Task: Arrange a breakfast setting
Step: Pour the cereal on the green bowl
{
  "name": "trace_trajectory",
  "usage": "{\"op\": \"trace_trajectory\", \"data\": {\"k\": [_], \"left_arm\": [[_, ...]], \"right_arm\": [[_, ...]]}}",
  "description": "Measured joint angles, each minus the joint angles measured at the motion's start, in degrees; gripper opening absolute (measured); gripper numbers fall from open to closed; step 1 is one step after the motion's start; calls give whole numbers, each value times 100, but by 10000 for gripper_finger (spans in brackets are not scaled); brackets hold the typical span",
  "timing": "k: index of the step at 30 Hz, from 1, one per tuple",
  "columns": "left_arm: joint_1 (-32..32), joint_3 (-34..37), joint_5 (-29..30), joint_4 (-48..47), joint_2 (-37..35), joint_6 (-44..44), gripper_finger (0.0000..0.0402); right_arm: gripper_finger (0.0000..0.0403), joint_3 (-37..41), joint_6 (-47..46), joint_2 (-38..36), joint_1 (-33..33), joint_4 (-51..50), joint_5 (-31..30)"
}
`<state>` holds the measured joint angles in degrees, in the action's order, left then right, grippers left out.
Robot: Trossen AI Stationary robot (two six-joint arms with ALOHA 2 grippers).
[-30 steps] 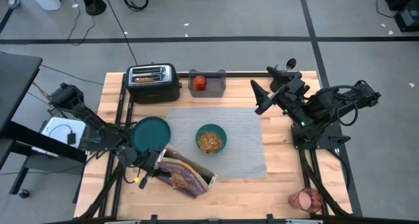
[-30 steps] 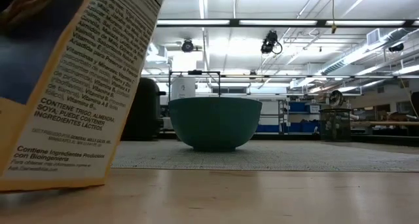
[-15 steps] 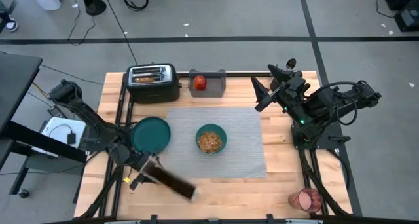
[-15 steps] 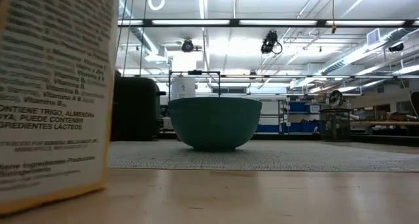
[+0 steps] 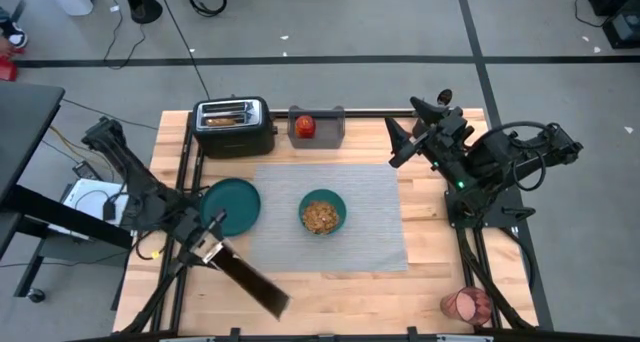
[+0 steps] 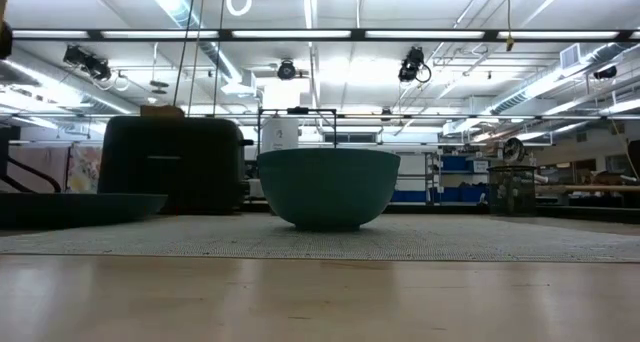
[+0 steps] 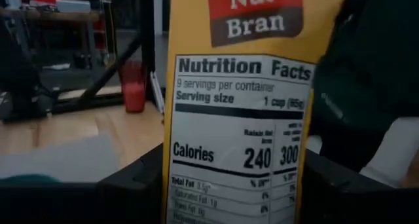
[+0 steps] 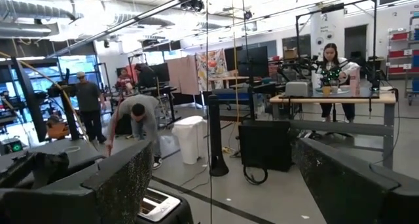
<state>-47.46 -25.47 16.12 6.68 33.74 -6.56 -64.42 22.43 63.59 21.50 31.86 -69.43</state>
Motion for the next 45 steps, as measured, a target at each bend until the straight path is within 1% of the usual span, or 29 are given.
{"op": "trace_trajectory", "data": {"k": [2, 4, 7, 11, 12, 14, 16, 23, 28, 30, 35, 42, 45], "left_arm": [[0, -92, -21, -399, 19, 13, 205], [4, -72, -268, -716, 28, -37, 178], [-6, -21, -609, -1073, 41, -304, 118], [-24, -27, -1200, -1197, -84, -785, 35], [-50, -26, -1299, -1207, -119, -825, 21], [-144, -25, -1471, -1252, -211, -961, 12], [-235, -25, -1504, -1209, -254, -986, 20], [-293, -25, -1335, -1342, -275, -1078, 92], [-292, -27, -1224, -1453, -307, -613, 146], [-293, -57, -1226, -1693, -422, -495, 165], [-293, -474, -1333, -2652, -782, -658, 194], [-292, -571, -1326, -2844, -858, -919, 229], [-293, -571, -1164, -3015, -782, -1092, 248]], "right_arm": [[375, 0, -98, 0, -23, 7, 0], [375, 1, -192, 0, -56, 8, 0], [375, 2, -192, 0, -70, 15, -9], [375, 2, -192, 0, -70, 18, -108], [375, 2, -192, 0, -70, 16, -162], [375, 2, -192, 0, -70, 22, -173], [375, 2, -192, 0, -70, 20, -185], [375, 2, -187, 0, -77, 18, -426], [375, 2, -190, 0, -77, 21, -606], [375, 2, -190, 0, -77, 24, -667], [375, 2, -190, 0, -115, 31, -804], [375, 2, -188, 0, -166, 64, -768], [375, 2, -184, 0, -219, 63, -751]]}}
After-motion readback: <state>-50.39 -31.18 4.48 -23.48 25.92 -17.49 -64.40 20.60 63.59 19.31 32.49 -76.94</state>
